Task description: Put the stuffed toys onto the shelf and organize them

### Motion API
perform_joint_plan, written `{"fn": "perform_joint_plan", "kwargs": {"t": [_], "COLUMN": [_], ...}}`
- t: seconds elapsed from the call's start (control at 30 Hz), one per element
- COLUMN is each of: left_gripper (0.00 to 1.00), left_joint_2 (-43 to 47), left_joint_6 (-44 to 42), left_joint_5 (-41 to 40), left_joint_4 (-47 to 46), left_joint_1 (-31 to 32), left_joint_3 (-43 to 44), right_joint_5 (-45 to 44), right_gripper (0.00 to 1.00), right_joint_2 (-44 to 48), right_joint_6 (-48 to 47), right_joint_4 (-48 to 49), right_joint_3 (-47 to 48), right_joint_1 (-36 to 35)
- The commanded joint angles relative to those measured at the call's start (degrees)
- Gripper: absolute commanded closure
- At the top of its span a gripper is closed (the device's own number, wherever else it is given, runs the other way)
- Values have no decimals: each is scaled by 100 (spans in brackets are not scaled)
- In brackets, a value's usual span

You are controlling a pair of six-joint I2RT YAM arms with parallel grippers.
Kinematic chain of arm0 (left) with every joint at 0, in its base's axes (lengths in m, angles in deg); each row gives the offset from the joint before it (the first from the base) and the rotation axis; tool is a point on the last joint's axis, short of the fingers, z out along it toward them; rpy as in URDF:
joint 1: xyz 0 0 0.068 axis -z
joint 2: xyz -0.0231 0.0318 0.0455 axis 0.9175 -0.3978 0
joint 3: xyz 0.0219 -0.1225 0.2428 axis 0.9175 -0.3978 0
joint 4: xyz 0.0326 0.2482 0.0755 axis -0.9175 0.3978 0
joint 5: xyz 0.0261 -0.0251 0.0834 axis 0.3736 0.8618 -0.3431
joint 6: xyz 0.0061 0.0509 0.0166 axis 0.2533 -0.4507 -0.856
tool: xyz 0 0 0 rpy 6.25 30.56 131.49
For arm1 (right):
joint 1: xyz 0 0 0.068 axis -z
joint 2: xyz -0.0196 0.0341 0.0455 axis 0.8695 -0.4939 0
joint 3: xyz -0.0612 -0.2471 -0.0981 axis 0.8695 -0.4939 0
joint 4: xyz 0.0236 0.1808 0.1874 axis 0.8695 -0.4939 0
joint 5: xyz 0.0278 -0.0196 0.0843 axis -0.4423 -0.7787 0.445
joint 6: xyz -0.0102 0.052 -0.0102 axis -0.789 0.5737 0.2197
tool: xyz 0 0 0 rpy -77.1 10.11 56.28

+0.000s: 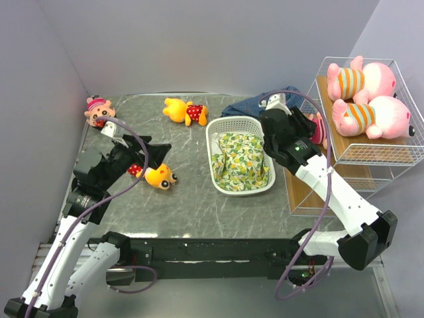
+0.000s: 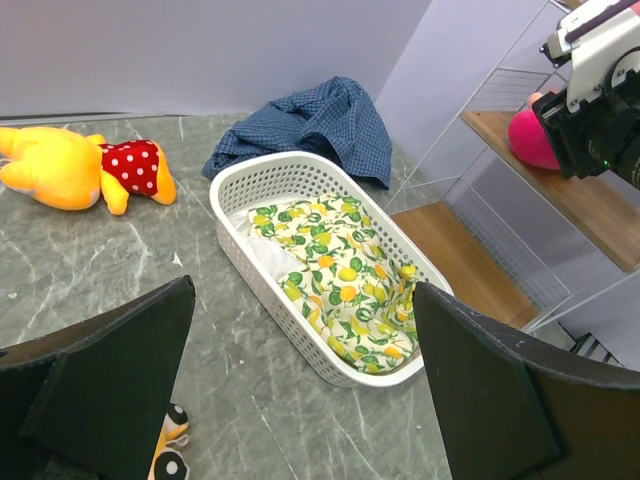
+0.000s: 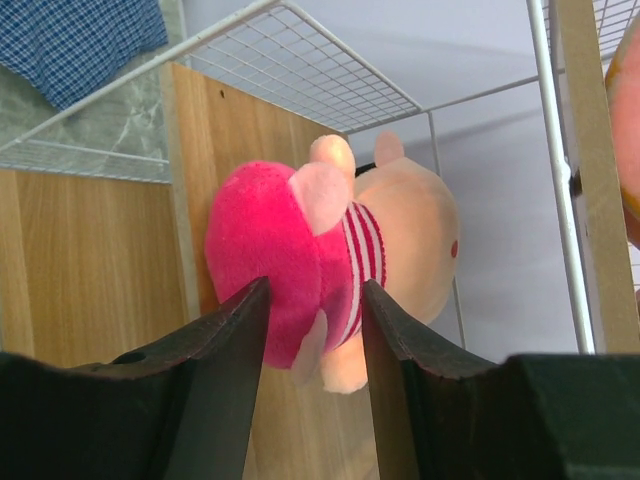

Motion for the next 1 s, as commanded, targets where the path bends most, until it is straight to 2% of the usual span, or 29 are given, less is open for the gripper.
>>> {"fn": "perform_joint_plan", "kwargs": {"t": [0.0,0.33,0.47,0.6,0.7,0.73,0.87,0.93,0.97], "left_gripper": [4,4,4,4,4,4,4,3,3], "left_joint_2": [77,104,156,305,271,131,-528,-948,-1082], "left_joint_6": [-107,-107,-116,-81,68,217,657,658,614], "left_joint_5": [-98,-221,-563,-1678,-2636,-3161,-4227,-4300,-4213], "left_joint_4": [-145,-136,-75,145,390,496,1199,1392,1411], "left_joint_1": [30,39,39,39,39,39,-23,-207,-329], "left_joint_3": [-28,-20,-11,-55,-29,15,366,621,718], "right_joint_5": [-95,414,730,1460,1522,1635,2268,2819,3023], "right_gripper": [53,55,53,50,48,48,46,44,44], "right_joint_2": [288,297,288,420,412,403,323,376,454], "right_joint_6": [-331,-51,99,318,581,679,1557,1970,2015], "right_joint_4": [485,107,-86,-95,-130,-165,-403,-324,15], "right_joint_3": [-141,43,219,272,439,570,940,897,775], "right_joint_1": [94,42,-300,-485,-792,-898,-1583,-1934,-2049]}}
